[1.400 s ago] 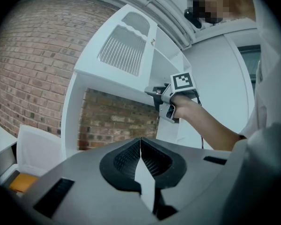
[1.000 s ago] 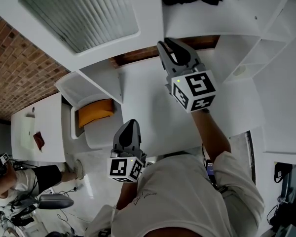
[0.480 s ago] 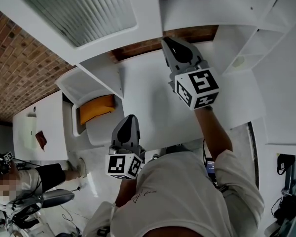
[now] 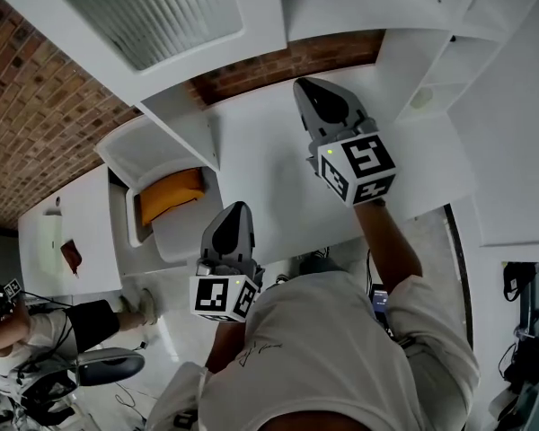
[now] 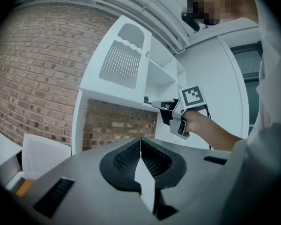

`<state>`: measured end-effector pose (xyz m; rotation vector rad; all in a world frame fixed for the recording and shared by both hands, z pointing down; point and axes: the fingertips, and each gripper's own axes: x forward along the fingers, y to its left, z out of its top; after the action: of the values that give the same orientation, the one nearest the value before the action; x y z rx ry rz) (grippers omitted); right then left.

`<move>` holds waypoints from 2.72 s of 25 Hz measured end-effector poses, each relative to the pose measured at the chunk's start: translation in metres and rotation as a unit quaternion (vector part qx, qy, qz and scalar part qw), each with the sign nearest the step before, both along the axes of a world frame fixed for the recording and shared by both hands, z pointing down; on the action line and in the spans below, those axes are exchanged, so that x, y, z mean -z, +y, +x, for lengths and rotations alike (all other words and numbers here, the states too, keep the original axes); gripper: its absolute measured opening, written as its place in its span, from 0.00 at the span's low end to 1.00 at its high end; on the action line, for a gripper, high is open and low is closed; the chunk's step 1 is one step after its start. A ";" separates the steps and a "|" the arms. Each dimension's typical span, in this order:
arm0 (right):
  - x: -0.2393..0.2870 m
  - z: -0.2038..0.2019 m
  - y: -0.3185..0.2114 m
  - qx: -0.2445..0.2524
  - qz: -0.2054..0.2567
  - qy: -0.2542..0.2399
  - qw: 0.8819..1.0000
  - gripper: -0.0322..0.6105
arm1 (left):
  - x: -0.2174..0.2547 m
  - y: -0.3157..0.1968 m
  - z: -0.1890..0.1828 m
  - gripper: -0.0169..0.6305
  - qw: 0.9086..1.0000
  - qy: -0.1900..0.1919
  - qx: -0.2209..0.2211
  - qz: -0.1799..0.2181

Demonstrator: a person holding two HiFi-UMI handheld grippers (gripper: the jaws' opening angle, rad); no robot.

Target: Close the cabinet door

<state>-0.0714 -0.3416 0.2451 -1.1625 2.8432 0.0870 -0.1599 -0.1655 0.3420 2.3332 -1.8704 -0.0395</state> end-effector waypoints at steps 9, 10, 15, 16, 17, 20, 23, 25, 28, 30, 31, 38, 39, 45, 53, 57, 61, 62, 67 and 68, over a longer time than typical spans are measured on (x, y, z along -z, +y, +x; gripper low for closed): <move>-0.009 0.011 0.041 -0.011 -0.008 0.008 1.000 0.10 | 0.018 0.024 0.007 0.05 1.000 -0.003 -0.021 0.021; -0.010 0.012 0.046 -0.012 -0.009 0.009 1.000 0.09 | 0.018 0.027 0.007 0.05 1.000 -0.004 -0.021 0.020; -0.014 0.017 0.070 -0.011 -0.011 0.018 1.000 0.09 | 0.021 0.043 0.007 0.05 0.999 -0.015 -0.021 0.027; -0.015 0.016 0.075 -0.010 -0.011 0.021 1.000 0.09 | 0.021 0.046 0.006 0.05 0.999 -0.017 -0.021 0.028; -0.017 0.016 0.081 -0.009 -0.012 0.024 1.000 0.09 | 0.021 0.050 0.005 0.05 0.999 -0.017 -0.021 0.029; -0.025 0.015 0.098 -0.008 -0.018 0.032 0.999 0.09 | 0.022 0.061 0.000 0.05 0.999 -0.012 -0.018 0.035; -0.033 0.018 0.114 -0.011 -0.026 0.040 0.999 0.09 | 0.025 0.071 -0.006 0.05 0.999 -0.006 -0.007 0.041; -0.038 0.022 0.125 -0.015 -0.033 0.041 0.999 0.09 | 0.023 0.077 -0.009 0.05 0.999 -0.006 -0.004 0.040; -0.045 0.026 0.141 -0.018 -0.043 0.040 0.998 0.09 | 0.019 0.085 -0.012 0.05 0.999 -0.007 -0.005 0.034; -0.052 0.027 0.151 -0.018 -0.050 0.042 0.998 0.09 | 0.014 0.091 -0.013 0.05 0.999 -0.005 -0.009 0.031; -0.056 0.027 0.156 -0.017 -0.053 0.045 0.997 0.09 | 0.012 0.095 -0.013 0.05 1.000 -0.003 -0.011 0.029; -0.072 0.033 0.187 -0.020 -0.075 0.054 0.996 0.09 | 0.001 0.112 -0.016 0.05 1.000 0.004 -0.019 0.023; -0.074 0.033 0.191 -0.022 -0.079 0.054 0.995 0.09 | 0.000 0.113 -0.016 0.05 1.000 0.003 -0.020 0.022; -0.087 0.036 0.210 -0.031 -0.100 0.049 0.993 0.09 | -0.005 0.121 -0.021 0.05 1.000 0.006 -0.023 0.014; -0.105 0.045 0.232 -0.045 -0.128 0.050 0.990 0.09 | -0.011 0.127 -0.026 0.05 0.999 0.008 -0.029 0.011; -0.122 0.041 0.243 -0.044 -0.148 0.057 0.986 0.09 | -0.018 0.128 -0.027 0.05 0.999 0.009 -0.035 0.006; -0.134 0.040 0.253 -0.044 -0.163 0.066 0.983 0.09 | -0.024 0.130 -0.030 0.05 0.999 0.012 -0.039 -0.002; -0.136 0.041 0.254 -0.045 -0.167 0.068 0.983 0.09 | -0.025 0.130 -0.030 0.05 0.999 0.013 -0.039 -0.003; -0.144 0.041 0.266 -0.041 -0.177 0.079 0.980 0.09 | -0.025 0.135 -0.028 0.05 0.999 0.019 -0.046 -0.003; -0.146 0.040 0.268 -0.038 -0.180 0.080 0.980 0.09 | -0.025 0.136 -0.027 0.05 0.999 0.020 -0.047 -0.003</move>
<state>-0.0313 -0.0736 0.3906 -1.3859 3.0410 -0.3611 -0.1871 -0.0298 0.3672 2.3951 -1.7369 -0.0686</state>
